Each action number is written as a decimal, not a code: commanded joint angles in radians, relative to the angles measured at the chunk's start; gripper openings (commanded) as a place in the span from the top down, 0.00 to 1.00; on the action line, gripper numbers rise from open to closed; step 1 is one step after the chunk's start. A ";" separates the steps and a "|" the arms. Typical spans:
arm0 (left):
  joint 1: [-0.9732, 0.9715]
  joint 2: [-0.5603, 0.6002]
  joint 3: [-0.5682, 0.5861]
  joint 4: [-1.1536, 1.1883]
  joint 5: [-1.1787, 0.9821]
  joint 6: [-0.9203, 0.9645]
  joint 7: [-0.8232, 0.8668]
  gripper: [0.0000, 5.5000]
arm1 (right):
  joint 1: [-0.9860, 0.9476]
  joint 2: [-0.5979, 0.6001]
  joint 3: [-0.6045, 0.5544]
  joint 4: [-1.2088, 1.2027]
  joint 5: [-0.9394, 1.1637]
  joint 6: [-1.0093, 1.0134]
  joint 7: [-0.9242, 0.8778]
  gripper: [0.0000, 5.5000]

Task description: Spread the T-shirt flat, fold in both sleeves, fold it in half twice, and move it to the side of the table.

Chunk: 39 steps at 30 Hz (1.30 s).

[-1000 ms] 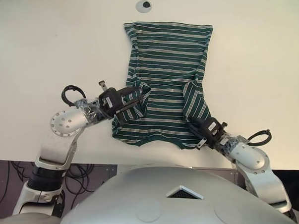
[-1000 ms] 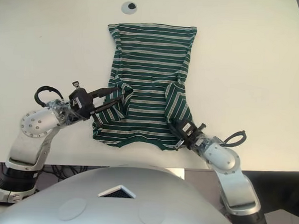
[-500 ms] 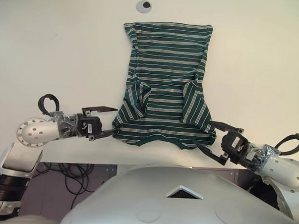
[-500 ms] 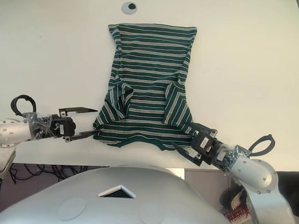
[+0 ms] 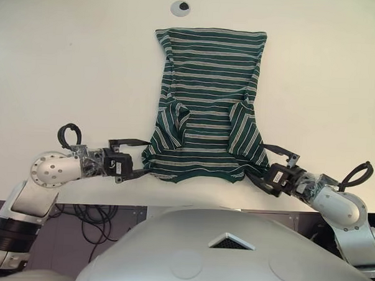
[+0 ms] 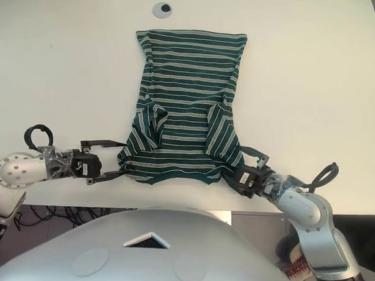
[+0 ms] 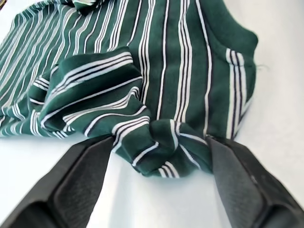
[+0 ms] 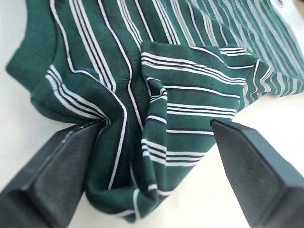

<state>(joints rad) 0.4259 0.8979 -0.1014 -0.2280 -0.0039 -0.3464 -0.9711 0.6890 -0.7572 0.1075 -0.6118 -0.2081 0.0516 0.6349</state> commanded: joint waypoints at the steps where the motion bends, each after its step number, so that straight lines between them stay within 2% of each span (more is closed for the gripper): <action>1: -0.019 0.006 -0.066 0.055 0.063 0.032 -0.021 0.41 | 0.040 -0.022 0.061 0.082 -0.077 0.043 0.018 0.31; 6: -0.033 0.036 -0.103 0.048 0.053 0.090 -0.057 0.55 | 0.067 -0.032 0.073 0.102 -0.063 0.064 0.032 0.47; 15: -0.053 0.112 -0.161 -0.020 0.065 0.323 -0.130 0.79 | 0.070 -0.040 0.077 0.102 -0.053 0.091 0.041 0.77; 21: -0.073 0.145 -0.186 -0.054 0.041 0.386 -0.164 0.96 | 0.086 -0.045 0.055 0.073 -0.010 0.115 0.074 0.98; 25: -0.031 0.204 -0.142 -0.119 -0.059 0.387 -0.217 0.99 | 0.153 -0.086 -0.006 -0.030 0.094 0.125 0.142 1.00; 30: 0.082 0.265 0.035 -0.229 -0.279 0.400 -0.285 0.99 | 0.287 -0.116 -0.149 -0.165 0.253 0.099 0.233 1.00; 35: 0.145 0.261 0.139 -0.267 -0.371 0.411 -0.330 0.99 | 0.294 -0.094 -0.267 -0.269 0.406 0.119 0.267 1.00; 39: 0.087 0.215 0.174 -0.280 -0.414 0.440 -0.299 0.99 | 0.196 -0.094 -0.329 -0.299 0.459 0.159 0.238 1.00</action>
<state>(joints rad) 0.5561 1.1323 0.0534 -0.4908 -0.3992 0.0728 -1.2919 0.9430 -0.8668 -0.1973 -0.8961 0.2337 0.1877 0.8895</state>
